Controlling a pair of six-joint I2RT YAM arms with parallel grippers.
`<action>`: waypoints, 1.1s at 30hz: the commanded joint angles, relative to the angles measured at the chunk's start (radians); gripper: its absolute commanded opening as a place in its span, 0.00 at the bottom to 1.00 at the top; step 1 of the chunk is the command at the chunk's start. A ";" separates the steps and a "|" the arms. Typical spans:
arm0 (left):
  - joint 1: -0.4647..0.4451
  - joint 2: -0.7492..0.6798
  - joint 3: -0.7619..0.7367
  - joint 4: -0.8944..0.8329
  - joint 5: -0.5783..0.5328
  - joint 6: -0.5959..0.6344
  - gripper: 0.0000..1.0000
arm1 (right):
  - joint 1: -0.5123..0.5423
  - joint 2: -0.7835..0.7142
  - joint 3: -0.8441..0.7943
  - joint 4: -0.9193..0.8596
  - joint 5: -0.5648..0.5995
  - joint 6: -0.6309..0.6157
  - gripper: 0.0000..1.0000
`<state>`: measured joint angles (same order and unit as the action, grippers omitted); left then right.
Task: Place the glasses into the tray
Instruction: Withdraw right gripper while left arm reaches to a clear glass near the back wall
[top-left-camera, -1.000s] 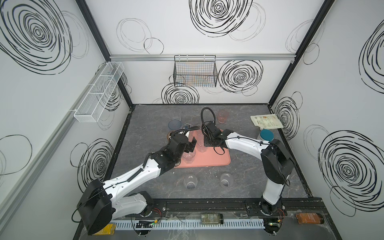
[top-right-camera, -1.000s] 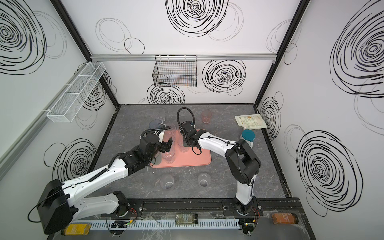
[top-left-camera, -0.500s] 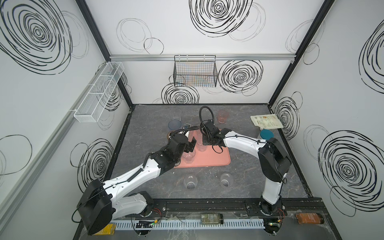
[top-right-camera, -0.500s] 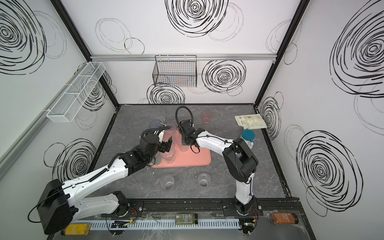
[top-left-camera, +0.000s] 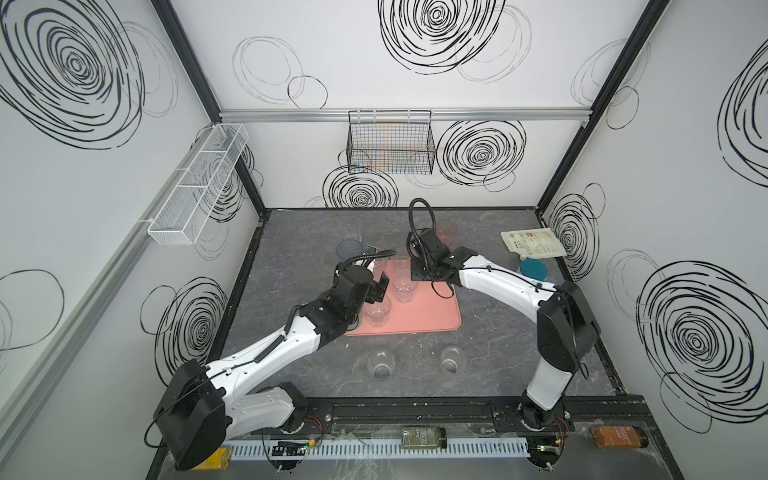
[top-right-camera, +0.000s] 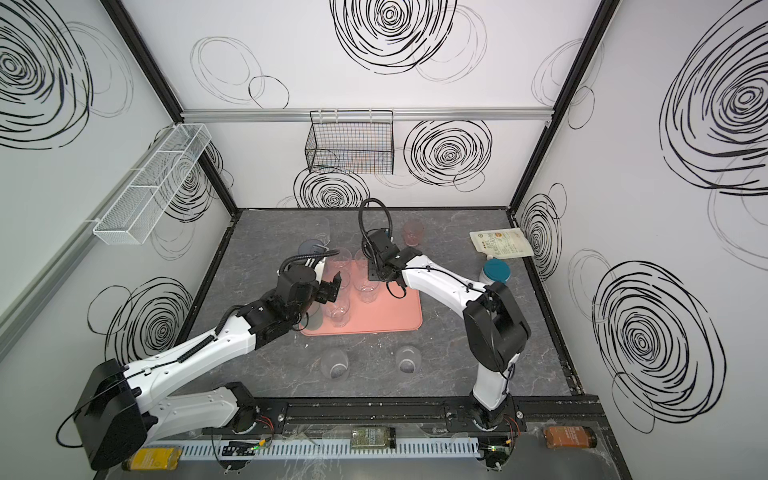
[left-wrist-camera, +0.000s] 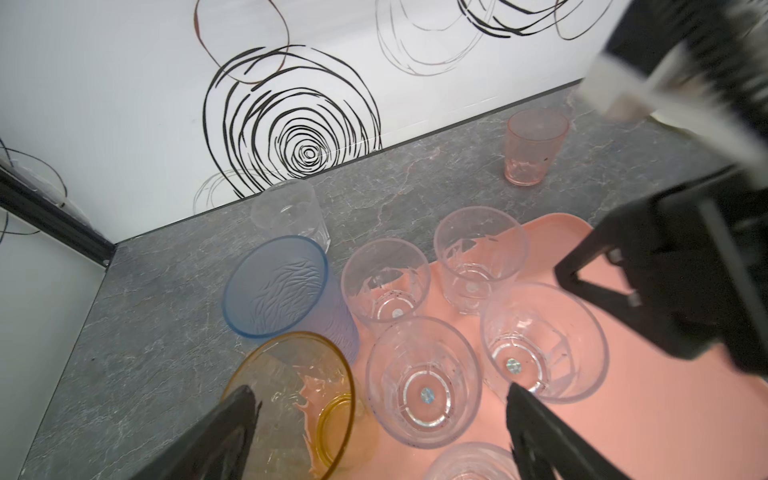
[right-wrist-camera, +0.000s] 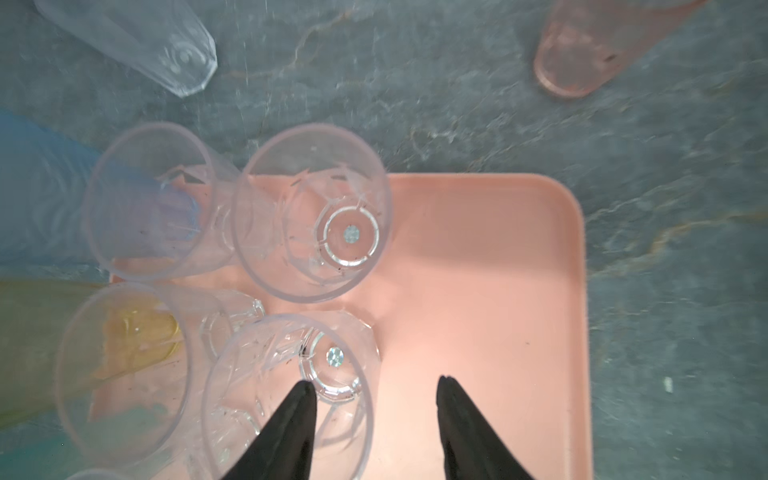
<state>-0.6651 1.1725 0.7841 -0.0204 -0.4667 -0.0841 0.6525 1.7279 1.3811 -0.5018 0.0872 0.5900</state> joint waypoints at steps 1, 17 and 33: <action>0.046 -0.022 0.086 -0.028 0.046 -0.028 0.96 | -0.088 -0.132 0.002 -0.058 0.024 -0.032 0.52; 0.213 0.007 0.206 -0.171 -0.032 0.034 0.96 | -0.338 -0.350 -0.211 0.131 -0.094 -0.064 0.54; 0.624 0.524 0.712 -0.296 0.562 -0.034 0.91 | -0.179 -0.340 -0.421 0.360 -0.246 0.010 0.54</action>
<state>-0.0631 1.6108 1.3987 -0.2607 -0.0647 -0.1421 0.4564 1.4017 0.9909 -0.2317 -0.1268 0.5732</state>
